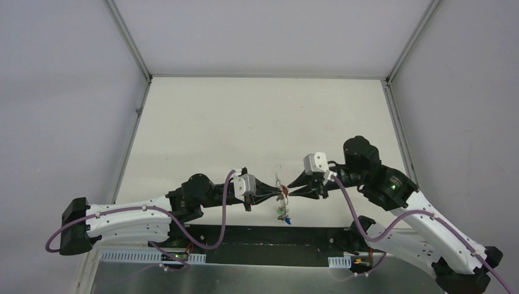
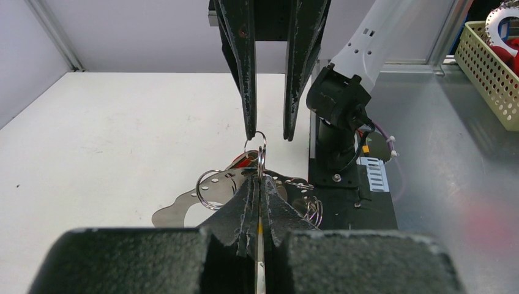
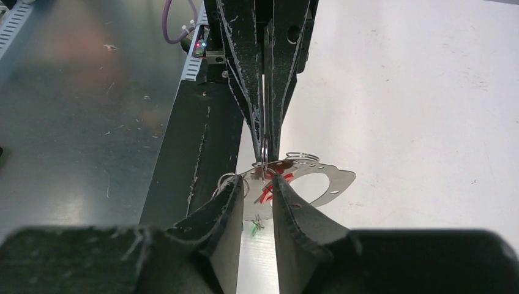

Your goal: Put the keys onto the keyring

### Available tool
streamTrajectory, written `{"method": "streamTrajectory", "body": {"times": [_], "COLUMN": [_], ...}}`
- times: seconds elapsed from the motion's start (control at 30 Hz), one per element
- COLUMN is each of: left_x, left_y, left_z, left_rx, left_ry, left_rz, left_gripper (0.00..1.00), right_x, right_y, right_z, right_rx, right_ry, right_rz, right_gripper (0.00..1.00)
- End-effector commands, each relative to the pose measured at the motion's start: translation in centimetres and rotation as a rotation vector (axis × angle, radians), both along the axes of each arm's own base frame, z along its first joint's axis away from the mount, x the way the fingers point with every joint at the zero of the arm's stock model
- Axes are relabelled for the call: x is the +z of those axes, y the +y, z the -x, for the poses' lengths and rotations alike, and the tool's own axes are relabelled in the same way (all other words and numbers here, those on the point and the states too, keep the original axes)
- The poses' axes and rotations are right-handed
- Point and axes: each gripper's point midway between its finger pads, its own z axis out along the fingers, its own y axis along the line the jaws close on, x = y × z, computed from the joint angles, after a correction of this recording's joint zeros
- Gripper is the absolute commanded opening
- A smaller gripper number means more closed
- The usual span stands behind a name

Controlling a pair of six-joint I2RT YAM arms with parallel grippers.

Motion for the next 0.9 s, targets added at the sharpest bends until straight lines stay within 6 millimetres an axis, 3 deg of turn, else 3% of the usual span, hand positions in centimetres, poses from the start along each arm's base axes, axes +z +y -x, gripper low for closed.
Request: {"method": "streamTrajectory", "body": {"times": [0.0,0.47,0.87], "left_x": [3.4,3.6,4.0], "left_y": [0.4,0.2,0.3], "left_z": [0.3,0.1,-0.2], "left_rx": [-0.006,0.000,0.019], "left_ry": [-0.019,-0.017,0.000], "left_rz": [0.112,0.116,0.146], "left_gripper": [0.00,0.00,0.00], "right_x": [0.6,-0.9,-2.2], "right_y": [0.3,0.4,0.2], "right_z": [0.2,-0.4,-0.1], "right_rx": [0.038,0.015,0.034], "right_ry": [-0.038,-0.026,-0.009], "right_rz": [-0.038,0.003,0.032], "right_gripper": [0.24,0.01,0.00]}}
